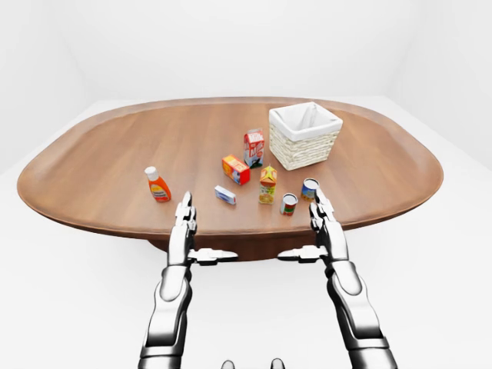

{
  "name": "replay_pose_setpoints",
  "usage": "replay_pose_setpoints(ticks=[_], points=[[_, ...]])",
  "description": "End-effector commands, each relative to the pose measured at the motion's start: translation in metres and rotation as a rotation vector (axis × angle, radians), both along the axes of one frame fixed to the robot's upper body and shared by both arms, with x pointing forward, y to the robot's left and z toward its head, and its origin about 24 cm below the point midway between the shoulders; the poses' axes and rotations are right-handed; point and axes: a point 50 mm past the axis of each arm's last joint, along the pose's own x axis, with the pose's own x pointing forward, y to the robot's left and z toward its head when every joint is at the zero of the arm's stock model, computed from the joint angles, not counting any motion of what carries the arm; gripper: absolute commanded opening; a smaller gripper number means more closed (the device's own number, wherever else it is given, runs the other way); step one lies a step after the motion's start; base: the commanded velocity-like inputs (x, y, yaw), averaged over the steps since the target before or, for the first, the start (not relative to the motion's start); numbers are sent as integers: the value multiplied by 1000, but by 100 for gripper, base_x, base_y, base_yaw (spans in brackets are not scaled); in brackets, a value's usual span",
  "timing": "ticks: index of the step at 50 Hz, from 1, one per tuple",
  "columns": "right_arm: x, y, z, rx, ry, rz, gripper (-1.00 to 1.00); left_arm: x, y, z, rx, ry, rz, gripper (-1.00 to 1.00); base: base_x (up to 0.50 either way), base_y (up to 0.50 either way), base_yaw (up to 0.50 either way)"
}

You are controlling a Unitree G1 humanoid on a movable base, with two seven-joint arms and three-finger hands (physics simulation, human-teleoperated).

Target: Pick up the alphabet soup and the tomato sauce, and put them in the basket.

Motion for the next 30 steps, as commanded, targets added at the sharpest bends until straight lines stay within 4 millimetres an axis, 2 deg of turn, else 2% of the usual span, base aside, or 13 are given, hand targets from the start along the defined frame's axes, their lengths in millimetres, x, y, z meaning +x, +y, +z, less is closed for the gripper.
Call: replay_pose_setpoints(ticks=[1, 16, 20, 30], points=[[0, -4, -3, -7, 6, 25, 100, 2, 8, -3, -5, 21, 3, 100, 0, 0, 0], [-4, -3, 4, -36, -34, 11, 100, 0, 9, -1, -3, 2, 11, 100, 0, 0, 0], [-7, -3, 14, -83, -89, 5, 100, -2, 10, 5, 1, -33, 21, 100, 0, 0, 0], [-18, -2, 47, -195, -251, -31, 100, -15, 13, 35, 19, -206, 59, 100, 0, 0, 0]])
